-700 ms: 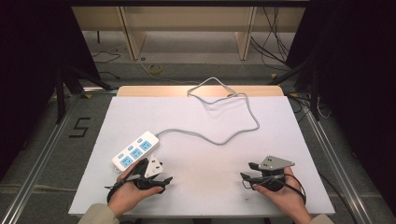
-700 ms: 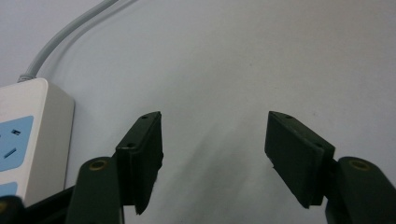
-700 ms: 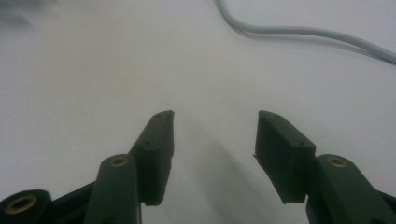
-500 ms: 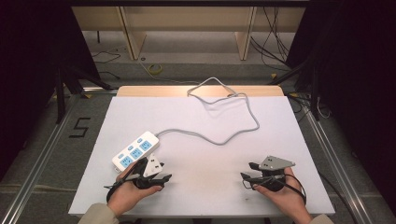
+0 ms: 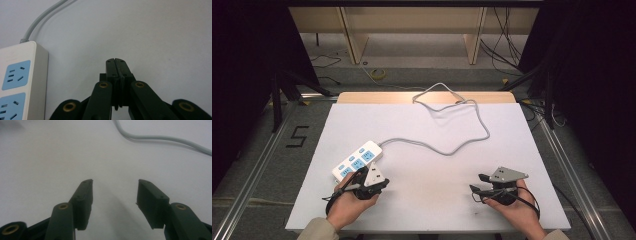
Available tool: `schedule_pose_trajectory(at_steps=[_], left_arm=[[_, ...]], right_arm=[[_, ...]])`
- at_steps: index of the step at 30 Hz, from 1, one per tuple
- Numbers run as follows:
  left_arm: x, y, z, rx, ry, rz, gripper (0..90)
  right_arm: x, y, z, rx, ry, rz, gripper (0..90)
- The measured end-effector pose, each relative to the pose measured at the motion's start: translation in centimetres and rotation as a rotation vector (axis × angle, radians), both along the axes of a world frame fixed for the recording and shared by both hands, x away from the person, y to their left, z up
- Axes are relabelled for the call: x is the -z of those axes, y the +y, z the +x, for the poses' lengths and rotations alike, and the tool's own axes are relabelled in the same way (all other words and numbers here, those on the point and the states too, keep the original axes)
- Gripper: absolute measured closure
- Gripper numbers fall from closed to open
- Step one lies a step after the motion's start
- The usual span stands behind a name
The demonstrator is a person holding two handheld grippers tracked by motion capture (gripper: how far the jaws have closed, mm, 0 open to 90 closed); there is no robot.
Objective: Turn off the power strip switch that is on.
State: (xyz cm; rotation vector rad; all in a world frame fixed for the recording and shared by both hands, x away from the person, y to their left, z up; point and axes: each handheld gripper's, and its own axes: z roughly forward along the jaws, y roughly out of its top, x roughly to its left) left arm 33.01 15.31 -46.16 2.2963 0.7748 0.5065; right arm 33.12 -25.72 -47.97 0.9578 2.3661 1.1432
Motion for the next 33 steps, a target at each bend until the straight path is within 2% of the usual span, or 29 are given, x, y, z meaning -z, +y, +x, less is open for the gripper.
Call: schedule_pose_trajectory(at_steps=[9,23,33], left_arm=[[-0.6,0.4,0.3,-0.021,0.022,-0.014,89.6],[-1.4,1.3,0.7,-0.055,0.033,-0.001,89.6],[-1.8,2.1,1.0,-0.101,0.038,-0.002,89.6]], right_arm=[[0.0,0.0,0.0,0.000,0.000,0.002,47.0],[0.0,0.0,0.0,0.002,0.003,0.011,44.9],[0.0,0.1,0.0,0.003,0.004,0.018,43.4]])
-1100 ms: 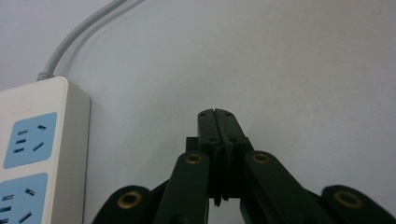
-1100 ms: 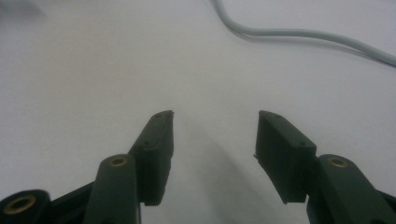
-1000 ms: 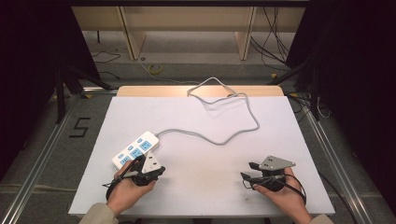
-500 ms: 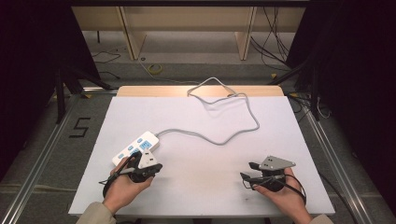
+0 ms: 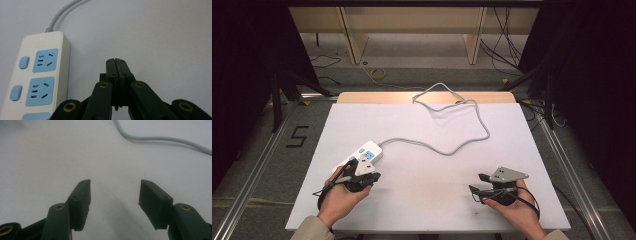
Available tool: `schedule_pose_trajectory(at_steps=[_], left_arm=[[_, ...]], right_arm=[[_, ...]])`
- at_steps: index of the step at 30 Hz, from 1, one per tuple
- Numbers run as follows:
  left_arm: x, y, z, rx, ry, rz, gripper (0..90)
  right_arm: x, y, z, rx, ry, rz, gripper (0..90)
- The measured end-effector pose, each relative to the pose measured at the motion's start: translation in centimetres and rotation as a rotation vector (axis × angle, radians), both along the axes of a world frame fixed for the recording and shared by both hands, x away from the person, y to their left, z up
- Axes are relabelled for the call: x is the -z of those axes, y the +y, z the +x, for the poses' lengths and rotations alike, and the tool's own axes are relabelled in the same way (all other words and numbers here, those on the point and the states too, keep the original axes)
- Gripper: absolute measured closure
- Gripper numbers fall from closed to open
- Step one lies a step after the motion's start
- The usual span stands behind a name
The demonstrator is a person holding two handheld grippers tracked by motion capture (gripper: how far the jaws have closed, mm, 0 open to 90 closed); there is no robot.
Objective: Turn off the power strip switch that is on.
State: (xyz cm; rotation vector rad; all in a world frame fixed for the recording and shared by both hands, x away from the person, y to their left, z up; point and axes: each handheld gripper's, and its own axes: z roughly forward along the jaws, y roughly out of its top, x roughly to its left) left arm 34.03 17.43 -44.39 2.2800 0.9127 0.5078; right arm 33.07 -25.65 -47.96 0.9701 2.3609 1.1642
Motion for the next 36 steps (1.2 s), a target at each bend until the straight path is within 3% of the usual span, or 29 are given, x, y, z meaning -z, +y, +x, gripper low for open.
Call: schedule_pose_trajectory(at_steps=[36], left_arm=[[-0.7,1.6,0.8,-0.071,0.012,0.013,89.6]], right_arm=[[-0.1,0.0,-0.1,-0.001,-0.004,0.008,42.0]])
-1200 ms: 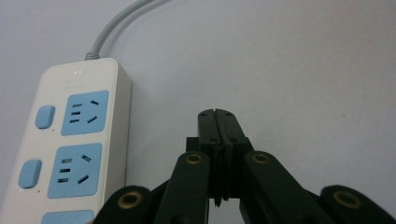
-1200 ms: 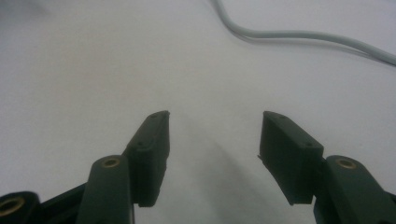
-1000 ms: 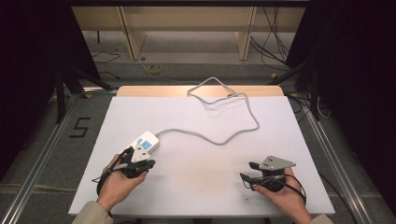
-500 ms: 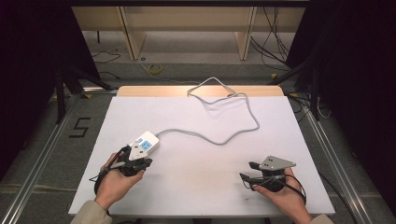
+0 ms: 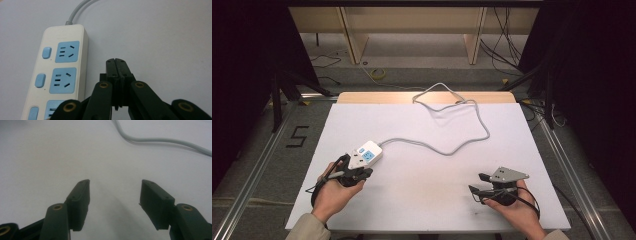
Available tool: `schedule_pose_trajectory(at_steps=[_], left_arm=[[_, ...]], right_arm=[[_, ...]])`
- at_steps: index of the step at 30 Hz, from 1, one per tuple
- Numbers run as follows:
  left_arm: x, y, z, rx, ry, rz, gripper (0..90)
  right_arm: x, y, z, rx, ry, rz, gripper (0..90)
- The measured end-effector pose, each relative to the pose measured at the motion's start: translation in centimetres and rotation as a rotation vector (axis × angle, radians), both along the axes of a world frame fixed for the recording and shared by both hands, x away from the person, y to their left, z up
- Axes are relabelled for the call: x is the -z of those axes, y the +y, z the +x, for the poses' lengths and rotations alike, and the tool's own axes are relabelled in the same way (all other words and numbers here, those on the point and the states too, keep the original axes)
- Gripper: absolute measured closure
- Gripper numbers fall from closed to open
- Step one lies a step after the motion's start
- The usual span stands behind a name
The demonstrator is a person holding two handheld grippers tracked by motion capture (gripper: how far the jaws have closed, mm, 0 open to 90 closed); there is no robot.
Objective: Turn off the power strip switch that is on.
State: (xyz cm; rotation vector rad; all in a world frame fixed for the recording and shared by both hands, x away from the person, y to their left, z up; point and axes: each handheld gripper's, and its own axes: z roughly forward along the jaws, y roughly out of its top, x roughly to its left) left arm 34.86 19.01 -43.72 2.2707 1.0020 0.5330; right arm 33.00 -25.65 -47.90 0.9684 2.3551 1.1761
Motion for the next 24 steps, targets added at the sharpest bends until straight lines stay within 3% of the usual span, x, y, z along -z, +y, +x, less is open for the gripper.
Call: schedule_pose_trajectory(at_steps=[24], left_arm=[[-0.43,0.85,0.61,-0.036,0.016,0.008,89.6]], right_arm=[[-0.05,0.04,-0.06,-0.002,-0.006,0.000,41.9]])
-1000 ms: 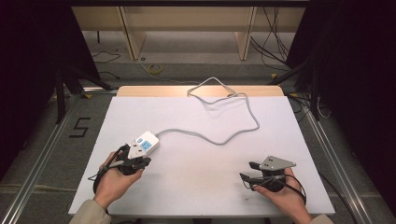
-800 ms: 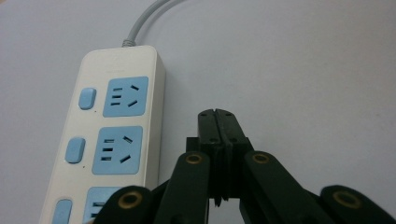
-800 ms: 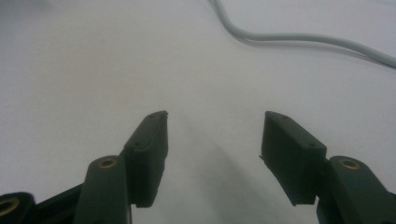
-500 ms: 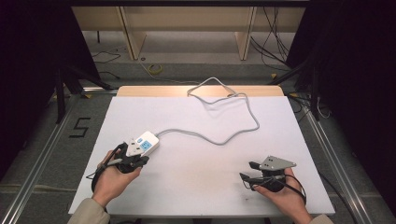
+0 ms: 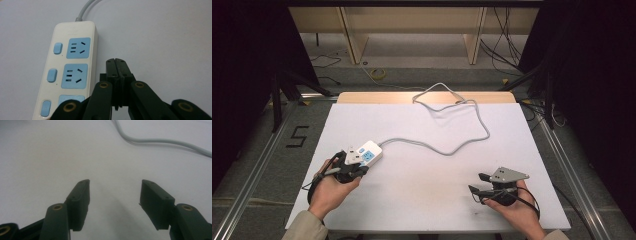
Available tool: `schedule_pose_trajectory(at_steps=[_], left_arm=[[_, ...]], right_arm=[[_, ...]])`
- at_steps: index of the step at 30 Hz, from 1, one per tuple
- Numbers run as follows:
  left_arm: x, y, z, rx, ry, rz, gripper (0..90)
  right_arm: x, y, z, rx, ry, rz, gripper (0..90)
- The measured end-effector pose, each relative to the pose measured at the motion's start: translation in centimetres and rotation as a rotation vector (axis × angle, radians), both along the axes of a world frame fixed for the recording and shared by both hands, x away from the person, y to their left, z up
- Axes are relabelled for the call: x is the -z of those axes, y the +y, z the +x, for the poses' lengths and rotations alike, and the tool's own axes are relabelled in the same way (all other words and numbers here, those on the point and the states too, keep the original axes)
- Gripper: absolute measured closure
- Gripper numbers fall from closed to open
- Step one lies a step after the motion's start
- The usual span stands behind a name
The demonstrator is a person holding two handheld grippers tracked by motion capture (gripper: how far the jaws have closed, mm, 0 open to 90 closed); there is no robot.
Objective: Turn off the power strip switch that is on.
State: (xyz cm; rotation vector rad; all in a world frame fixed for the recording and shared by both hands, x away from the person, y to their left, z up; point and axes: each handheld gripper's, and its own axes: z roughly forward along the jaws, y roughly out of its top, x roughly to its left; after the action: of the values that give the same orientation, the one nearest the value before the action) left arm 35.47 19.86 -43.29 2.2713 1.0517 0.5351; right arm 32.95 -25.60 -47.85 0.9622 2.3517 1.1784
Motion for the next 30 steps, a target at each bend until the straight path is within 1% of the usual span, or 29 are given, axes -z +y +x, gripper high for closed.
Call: schedule_pose_trajectory(at_steps=[11,20,30], left_arm=[[-0.15,0.28,0.22,-0.010,0.012,0.009,89.7],[-0.33,0.68,0.35,-0.029,0.008,0.007,89.6],[-0.44,1.02,0.52,-0.037,0.016,0.015,89.7]], right_arm=[[0.00,0.01,-0.01,0.000,0.000,0.001,41.8],[-0.02,0.01,-0.02,0.001,0.000,0.000,41.7],[-0.02,0.01,-0.02,0.000,-0.001,0.000,41.7]])
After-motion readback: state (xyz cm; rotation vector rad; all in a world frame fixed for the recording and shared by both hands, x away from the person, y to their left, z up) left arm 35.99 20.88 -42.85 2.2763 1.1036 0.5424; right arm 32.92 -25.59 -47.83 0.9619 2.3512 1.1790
